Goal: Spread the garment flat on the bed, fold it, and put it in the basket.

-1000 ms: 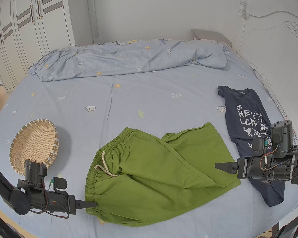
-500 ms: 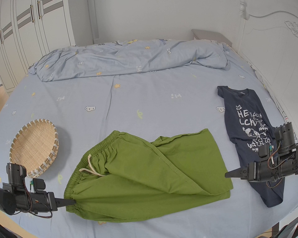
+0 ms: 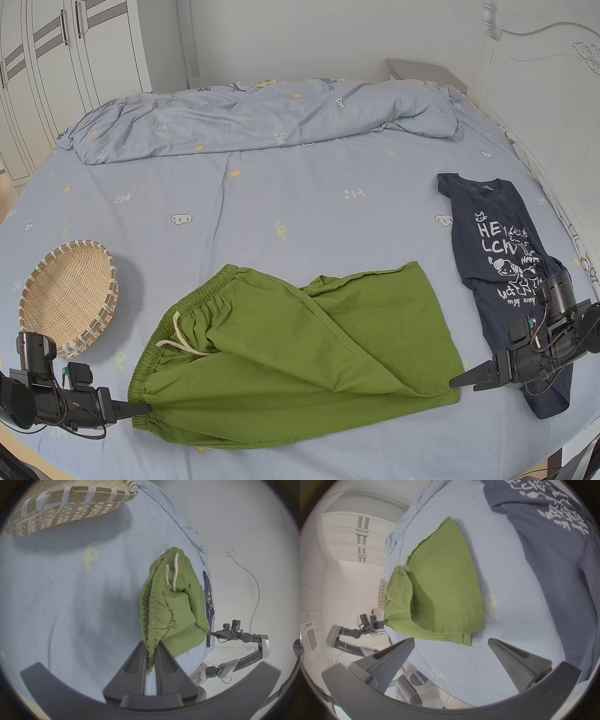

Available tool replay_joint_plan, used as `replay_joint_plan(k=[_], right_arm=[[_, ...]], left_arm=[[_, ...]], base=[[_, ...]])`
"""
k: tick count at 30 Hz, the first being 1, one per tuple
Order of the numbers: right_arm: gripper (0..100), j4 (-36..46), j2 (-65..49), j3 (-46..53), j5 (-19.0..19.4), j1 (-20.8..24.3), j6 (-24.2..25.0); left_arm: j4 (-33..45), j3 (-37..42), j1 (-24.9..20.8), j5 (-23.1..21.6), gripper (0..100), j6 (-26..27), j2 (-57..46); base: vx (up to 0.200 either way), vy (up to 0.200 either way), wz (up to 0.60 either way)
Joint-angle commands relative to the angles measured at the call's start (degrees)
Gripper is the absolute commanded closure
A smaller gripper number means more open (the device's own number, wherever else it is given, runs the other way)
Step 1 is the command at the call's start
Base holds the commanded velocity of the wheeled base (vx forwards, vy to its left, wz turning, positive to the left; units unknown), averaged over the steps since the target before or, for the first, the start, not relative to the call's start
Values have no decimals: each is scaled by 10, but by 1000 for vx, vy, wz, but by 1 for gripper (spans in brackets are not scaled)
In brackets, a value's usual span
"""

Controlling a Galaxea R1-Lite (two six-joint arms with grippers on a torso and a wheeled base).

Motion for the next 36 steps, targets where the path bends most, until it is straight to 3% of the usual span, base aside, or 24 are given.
replay_joint_plan(k=[1, 8, 19, 30, 36], right_arm=[[0, 0, 61, 9, 46, -47, -44], [0, -4, 72, 7, 52, -47, -53], [0, -63, 96, 10, 54, 17, -51], [0, -100, 122, 11, 54, 19, -50], [0, -170, 131, 43, 54, 20, -49]], left_arm=[[-3, -1, 9, 0, 100, 0, 10], [-3, 1, 5, 0, 100, 0, 7], [-3, 3, 2, 0, 100, 0, 3], [-3, 6, -6, 0, 100, 0, -3], [-3, 4, -3, 0, 100, -1, -3]], base=[[0, 0, 0], [0, 0, 0], [0, 0, 0], [0, 0, 0], [0, 0, 0]])
